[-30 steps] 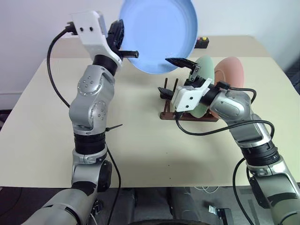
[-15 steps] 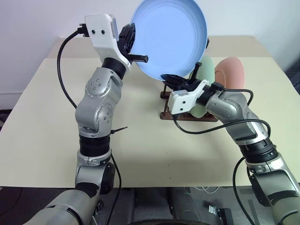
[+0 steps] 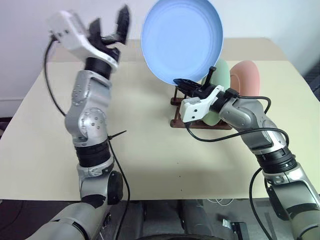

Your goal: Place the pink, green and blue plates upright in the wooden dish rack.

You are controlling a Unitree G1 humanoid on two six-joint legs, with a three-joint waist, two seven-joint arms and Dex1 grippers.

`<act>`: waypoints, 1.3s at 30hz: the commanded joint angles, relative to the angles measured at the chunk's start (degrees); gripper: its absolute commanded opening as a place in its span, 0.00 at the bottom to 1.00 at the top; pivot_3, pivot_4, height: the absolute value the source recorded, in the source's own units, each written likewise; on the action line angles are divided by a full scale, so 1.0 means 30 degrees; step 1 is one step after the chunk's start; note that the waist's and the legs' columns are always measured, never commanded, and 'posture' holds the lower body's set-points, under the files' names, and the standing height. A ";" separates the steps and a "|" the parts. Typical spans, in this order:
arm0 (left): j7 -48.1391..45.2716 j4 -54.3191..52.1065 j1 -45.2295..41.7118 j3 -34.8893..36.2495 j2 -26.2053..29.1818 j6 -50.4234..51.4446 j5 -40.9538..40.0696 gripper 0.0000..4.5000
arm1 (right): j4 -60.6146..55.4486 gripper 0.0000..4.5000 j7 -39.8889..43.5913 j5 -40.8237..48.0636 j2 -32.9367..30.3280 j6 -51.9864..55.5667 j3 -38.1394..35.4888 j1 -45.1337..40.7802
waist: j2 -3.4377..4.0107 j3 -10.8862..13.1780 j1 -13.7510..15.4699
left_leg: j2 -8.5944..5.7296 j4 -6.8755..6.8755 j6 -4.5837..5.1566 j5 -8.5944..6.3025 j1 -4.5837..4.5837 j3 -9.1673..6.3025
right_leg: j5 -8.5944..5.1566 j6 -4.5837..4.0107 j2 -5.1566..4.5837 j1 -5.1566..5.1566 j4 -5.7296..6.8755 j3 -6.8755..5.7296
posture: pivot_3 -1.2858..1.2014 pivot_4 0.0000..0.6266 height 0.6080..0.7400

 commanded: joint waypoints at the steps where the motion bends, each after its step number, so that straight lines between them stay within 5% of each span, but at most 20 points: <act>1: -0.0257 0.0304 0.0435 0.0795 0.1462 -0.1464 0.0633 1.00 | -0.0286 0.00 -0.0279 0.0613 -0.0288 -0.0631 -0.0751 -0.0343 | 0.0000 0.0000 -0.0005 | 0.0000 -0.0001 0.0000 0.0000 0.0000 0.0001 | 0.0000 0.0000 -0.0001 0.0000 0.0000 0.0001 | 0.52 0.24 1.00; 5: -0.2292 0.1346 0.2471 -0.0678 0.3641 -0.2320 0.2451 1.00 | -0.0440 0.00 -0.0076 0.2030 -0.0098 -0.1086 -0.1071 -0.0525 | 0.0000 0.0000 0.0029 | 0.0000 0.0001 0.0001 0.0000 0.0000 0.0000 | 0.0000 0.0000 -0.0001 0.0004 -0.0002 0.0002 | 0.52 0.24 1.00; 9: -0.6478 0.1642 0.6025 -0.3431 0.5609 -0.2769 0.3402 1.00 | -0.1762 0.00 0.1126 0.6538 0.0960 -0.0356 -0.1786 -0.0704 | 0.0006 0.0001 -0.0020 | 0.0000 -0.0006 0.0003 -0.0001 0.0006 0.0000 | 0.0001 -0.0002 -0.0001 0.0014 0.0000 0.0004 | 0.52 0.24 1.00; 14: -0.9254 0.1844 0.8854 -0.4857 0.6520 -0.3926 0.3913 1.00 | -0.3573 0.00 0.2467 1.0414 0.1969 0.2293 -0.2396 -0.0601 | 0.0009 0.0004 -0.0013 | 0.0008 -0.0012 0.0006 -0.0003 0.0004 -0.0011 | 0.0001 -0.0007 0.0000 0.0001 0.0005 0.0002 | 0.52 0.24 1.00; 31: -1.3281 0.2162 1.1311 -0.7869 0.7052 -0.4447 0.5050 1.00 | -0.9494 0.00 0.1057 2.2791 0.5218 1.4231 -0.4731 0.2765 | 0.0027 0.0002 0.0021 | 0.0014 -0.0017 0.0011 -0.0006 0.0011 -0.0018 | 0.0007 -0.0021 0.0005 0.0004 0.0017 -0.0001 | 0.52 0.24 1.00; 39: -1.3564 0.1189 1.1507 -0.8626 0.6314 -0.4131 0.5007 1.00 | -0.9163 0.00 -0.0173 2.5115 0.6335 1.5897 -0.5473 0.3232 | 0.0029 0.0001 0.0016 | 0.0015 -0.0019 0.0013 -0.0007 0.0010 -0.0015 | 0.0007 -0.0020 0.0003 0.0001 0.0014 0.0000 | 0.52 0.24 1.00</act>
